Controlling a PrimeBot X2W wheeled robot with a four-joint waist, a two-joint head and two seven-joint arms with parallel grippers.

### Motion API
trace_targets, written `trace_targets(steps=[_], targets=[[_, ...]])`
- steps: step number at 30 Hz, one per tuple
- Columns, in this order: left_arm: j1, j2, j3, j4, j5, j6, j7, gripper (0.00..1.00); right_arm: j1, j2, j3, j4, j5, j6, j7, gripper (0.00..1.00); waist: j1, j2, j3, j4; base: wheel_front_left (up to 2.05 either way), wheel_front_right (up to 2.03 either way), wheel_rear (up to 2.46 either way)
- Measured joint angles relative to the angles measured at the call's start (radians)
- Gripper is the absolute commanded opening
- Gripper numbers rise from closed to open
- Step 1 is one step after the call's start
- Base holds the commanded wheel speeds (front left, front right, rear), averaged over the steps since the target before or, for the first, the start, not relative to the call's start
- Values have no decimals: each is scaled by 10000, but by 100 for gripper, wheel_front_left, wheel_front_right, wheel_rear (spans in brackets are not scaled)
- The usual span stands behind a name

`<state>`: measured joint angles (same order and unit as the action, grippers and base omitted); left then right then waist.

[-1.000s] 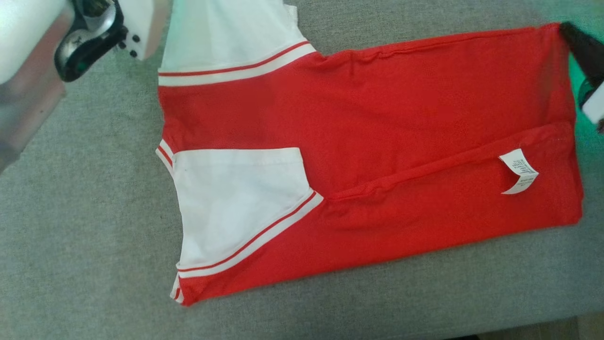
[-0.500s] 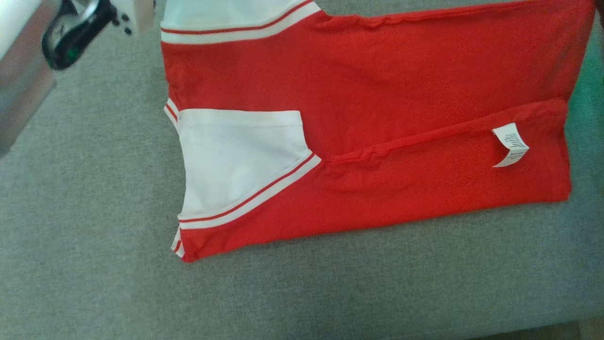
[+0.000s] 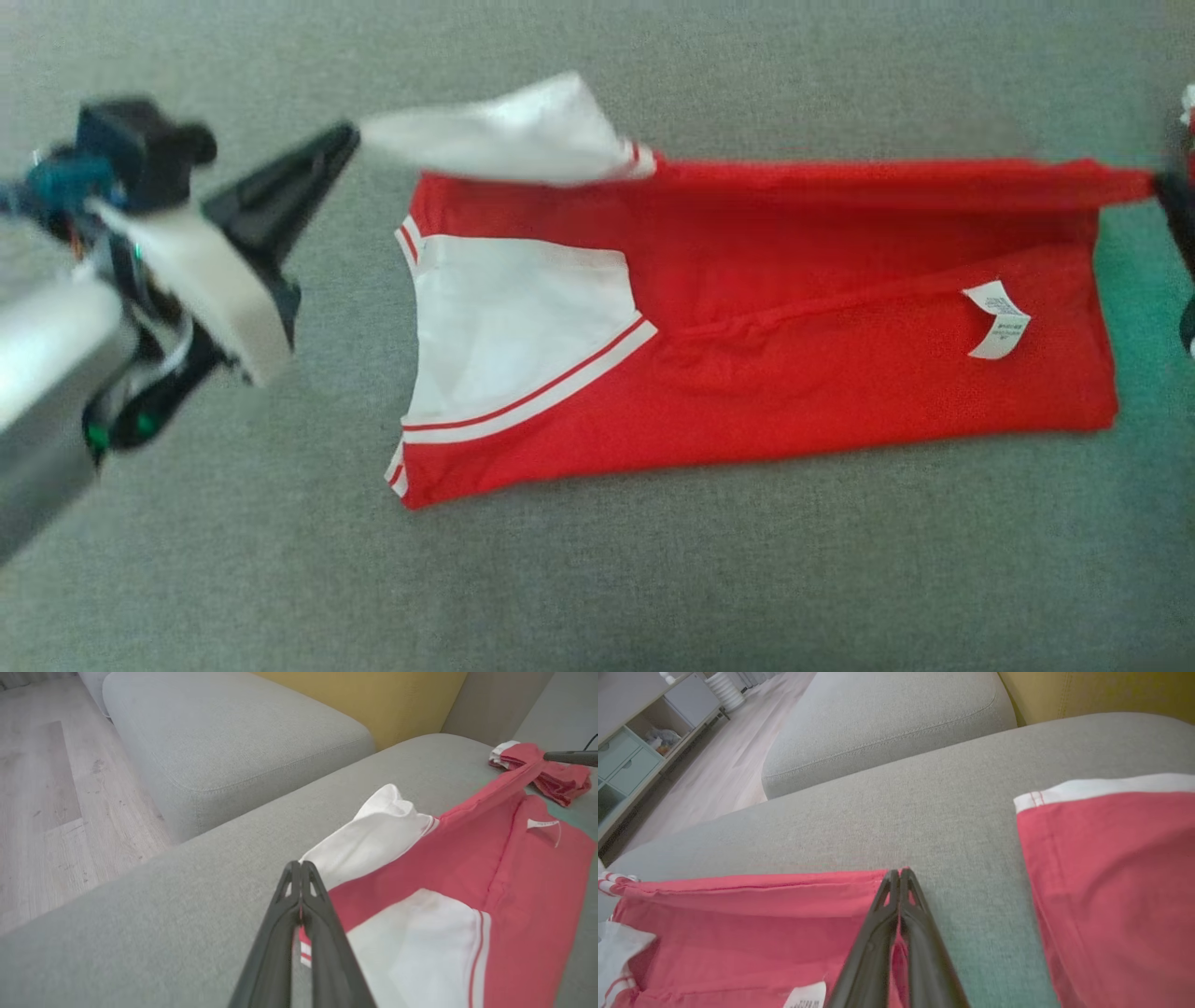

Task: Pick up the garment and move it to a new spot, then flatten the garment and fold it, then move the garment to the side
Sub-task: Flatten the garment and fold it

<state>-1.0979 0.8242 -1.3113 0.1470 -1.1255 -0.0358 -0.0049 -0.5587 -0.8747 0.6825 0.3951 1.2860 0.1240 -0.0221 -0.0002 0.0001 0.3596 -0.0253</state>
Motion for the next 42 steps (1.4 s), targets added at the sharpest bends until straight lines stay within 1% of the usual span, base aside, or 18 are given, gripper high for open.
trace_targets(steps=[4, 7, 12, 16, 18, 24, 27, 28, 29, 30, 32, 33, 34, 36, 37, 39, 40, 42], targets=[[890, 596, -71, -1143, -25, 535, -67, 0, 590, -192, 104, -117, -12, 0, -86, 0, 0, 0, -218, 80, 0, 0, 0], [1604, 859, -105, -1883, -77, 920, -65, 0, 920, -201, 194, -130, -67, 0, -144, 0, 0, 0, -331, 89, 0, 0, 0], [2642, 1174, -132, -2834, -395, 1383, 46, 0, 1226, -194, 209, -4, -280, 0, -313, 0, 1, 0, -347, 59, 0, 0, 0], [3110, 1402, -132, -3208, -648, 1601, 36, 0, 1228, -140, 169, 194, -453, 0, -320, 0, 2, 0, -298, 62, 0, 0, 0], [3262, 1471, -130, -3321, -671, 1670, 31, 0, 1288, -98, 132, 209, -454, 0, -318, 0, 1, 0, -274, 67, 0, 0, 0], [3678, 1425, -125, -3455, -631, 1979, -102, 0, 1751, 4, -4, 130, -447, 0, -307, 0, 2, 0, -235, 73, 0, 0, 0], [3954, 1204, -125, -3308, -330, 2240, -322, 0, 1904, 107, -102, 136, -426, 0, -368, 0, 2, 0, -275, 71, 0, 0, 0], [4056, 1058, -125, -3223, -301, 2345, -479, 0, 1948, 169, -150, 178, -454, 0, -458, 20, 2, 0, -301, 67, 0, 0, 0], [4171, 888, -117, -3129, -247, 2500, -715, 0, 2011, 228, -209, 244, -525, 0, -604, 92, 2, 0, -328, 63, 0, 0, 0], [4292, 719, -105, -3041, -188, 2685, -972, 9, 2049, 293, -261, 341, -656, 0, -779, 100, 2, 0, -361, 63, 0, 0, 0], [4529, 384, -27, -2782, -35, 3033, -1613, 76, 2113, 445, -522, 656, -940, 0, -1277, 100, 2, 0, -451, 65, 0, 0, 0], [4660, 205, 94, -2652, 109, 3306, -1954, 100, 2175, 541, -729, 840, -1097, 0, -1578, 100, 2, 0, -507, 69, 0, 0, 0], [4837, -42, 433, -2483, 190, 3701, -2245, 100, 2273, 671, -982, 1018, -1179, 0, -1797, 100, 2, 0, -573, 80, 0, 0, 0], [5301, -706, 1538, -2307, 232, 4391, -2441, 100, 2530, 1070, -1609, 1373, -1281, 0, -2092, 100, 2, 0, -721, 124, 0, 0, 0], [5301, -706, 1538, -2307, 232, 4391, -2441, 100, 2530, 1070, -1609, 1373, -1281, 0, -2092, 100, 2, 0, -721, 124, 0, 0, 0], [6032, -1687, 3498, -2393, 1200, 5104, -2451, 100, 2850, 1592, -2217, 1620, -1507, 0, -2201, 100, 2, 0, -873, 185, 0, 0, 0], [6433, -2182, 4385, -2468, 1923, 5388, -2474, 100, 3001, 1879, -2502, 1724, -1689, 0, -2245, 100, 2, 0, -952, 220, 0, 0, 0], [7378, -2920, 5597, -2508, 3421, 5804, -2495, 100, 3236, 2410, -2991, 1850, -2094, 0, -2259, 100, 1, 0, -1102, 298, 0, 0, 0]])
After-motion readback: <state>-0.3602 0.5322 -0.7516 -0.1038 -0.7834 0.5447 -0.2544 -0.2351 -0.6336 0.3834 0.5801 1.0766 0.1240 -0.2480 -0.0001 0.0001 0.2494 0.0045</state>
